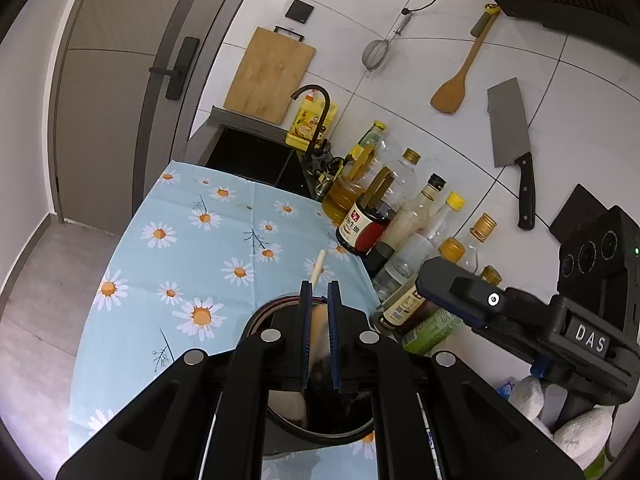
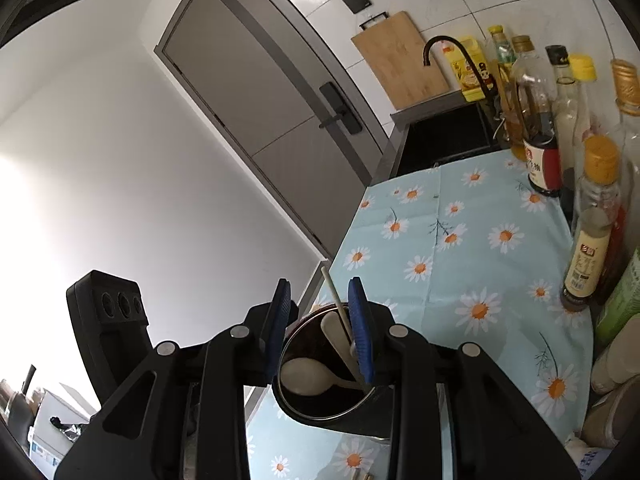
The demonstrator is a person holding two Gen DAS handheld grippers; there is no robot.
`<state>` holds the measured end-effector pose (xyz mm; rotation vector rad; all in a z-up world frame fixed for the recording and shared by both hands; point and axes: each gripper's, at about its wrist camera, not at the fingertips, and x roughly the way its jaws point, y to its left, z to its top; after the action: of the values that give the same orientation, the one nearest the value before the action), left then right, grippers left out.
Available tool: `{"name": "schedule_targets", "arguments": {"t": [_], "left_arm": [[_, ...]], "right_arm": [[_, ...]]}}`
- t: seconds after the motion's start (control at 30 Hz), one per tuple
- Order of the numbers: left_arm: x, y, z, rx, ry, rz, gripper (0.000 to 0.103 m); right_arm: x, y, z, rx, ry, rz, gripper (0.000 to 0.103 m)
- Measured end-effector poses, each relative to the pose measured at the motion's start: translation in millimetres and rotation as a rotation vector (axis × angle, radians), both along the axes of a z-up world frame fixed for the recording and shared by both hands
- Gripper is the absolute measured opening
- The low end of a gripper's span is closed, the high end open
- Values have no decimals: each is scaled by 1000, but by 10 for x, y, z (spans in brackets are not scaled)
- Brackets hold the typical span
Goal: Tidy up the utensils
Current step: 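Lower the white spoon into the black holder with the right tool while the left tool releases the wooden spoon, then move both open tools down to the loose wooden chopsticks on the cloth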
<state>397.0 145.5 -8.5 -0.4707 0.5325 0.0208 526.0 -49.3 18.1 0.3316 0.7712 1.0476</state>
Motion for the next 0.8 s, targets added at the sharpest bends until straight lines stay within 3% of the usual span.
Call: {"name": "schedule_targets", "arguments": {"t": [0.13, 0.33, 0.63, 0.7, 0.8], "left_arm": [[-45, -41, 34, -4, -5, -11, 7], [-187, -205, 147, 54, -12, -78, 7], [-445, -269, 282, 81, 2, -69, 7], [-514, -283, 296, 81, 10, -71, 8], [-589, -302, 278, 79, 35, -70, 17]], "right_arm": [[-46, -85, 48, 17, -8, -8, 31], [-171, -233, 94, 41, -22, -35, 31], [-386, -445, 166, 85, 15, -17, 33], [-453, -493, 202, 76, 11, -16, 40], [-607, -551, 261, -18, -56, -85, 40]]}}
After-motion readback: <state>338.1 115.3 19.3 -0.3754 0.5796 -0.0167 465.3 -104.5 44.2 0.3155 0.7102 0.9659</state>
